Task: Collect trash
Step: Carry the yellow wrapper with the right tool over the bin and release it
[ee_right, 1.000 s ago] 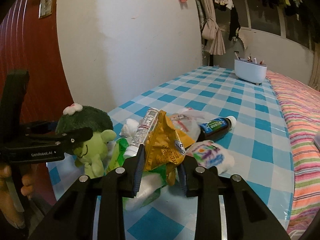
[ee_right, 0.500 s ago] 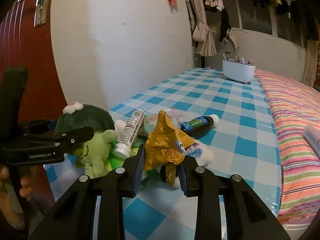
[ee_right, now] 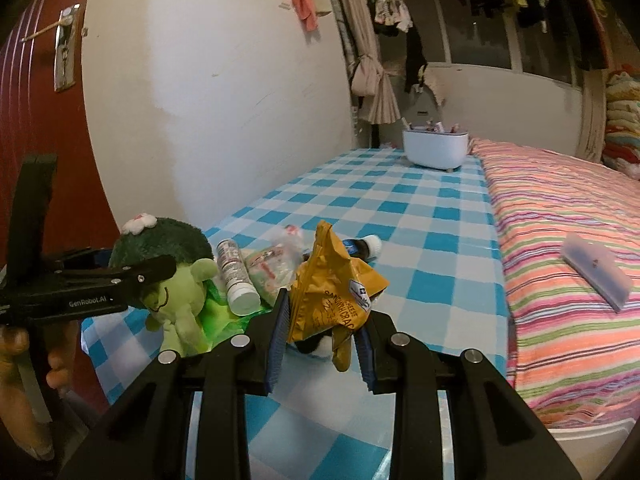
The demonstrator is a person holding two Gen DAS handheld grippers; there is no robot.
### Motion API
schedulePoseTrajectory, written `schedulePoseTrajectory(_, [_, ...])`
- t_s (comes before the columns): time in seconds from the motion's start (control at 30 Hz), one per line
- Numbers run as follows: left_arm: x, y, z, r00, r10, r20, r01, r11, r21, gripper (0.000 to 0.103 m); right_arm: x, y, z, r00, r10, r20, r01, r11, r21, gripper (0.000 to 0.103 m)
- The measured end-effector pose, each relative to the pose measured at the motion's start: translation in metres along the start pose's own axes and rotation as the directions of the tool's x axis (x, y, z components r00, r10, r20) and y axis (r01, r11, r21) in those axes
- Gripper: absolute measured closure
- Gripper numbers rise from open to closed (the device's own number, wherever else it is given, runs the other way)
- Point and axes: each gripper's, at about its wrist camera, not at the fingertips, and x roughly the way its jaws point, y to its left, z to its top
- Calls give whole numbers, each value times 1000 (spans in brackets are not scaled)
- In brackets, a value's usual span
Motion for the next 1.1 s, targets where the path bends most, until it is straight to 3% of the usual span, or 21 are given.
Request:
schedulePoseTrajectory(0.37, [-21,-29,16,995,-81,64,80,997,8,32,-31,-27,-4,997,-66,28,65,997,34,73])
schedulePoseTrajectory(0.73, [-25,-78,13,983,-176,60,171,982,82,32,-70,-54,-11,987,-150,56,145,986,77,73])
schedulePoseTrajectory(1.1, [-30,-134,4,962,-270,36,260,950,171,32,-108,-83,-27,969,-236,67,227,966,124,73])
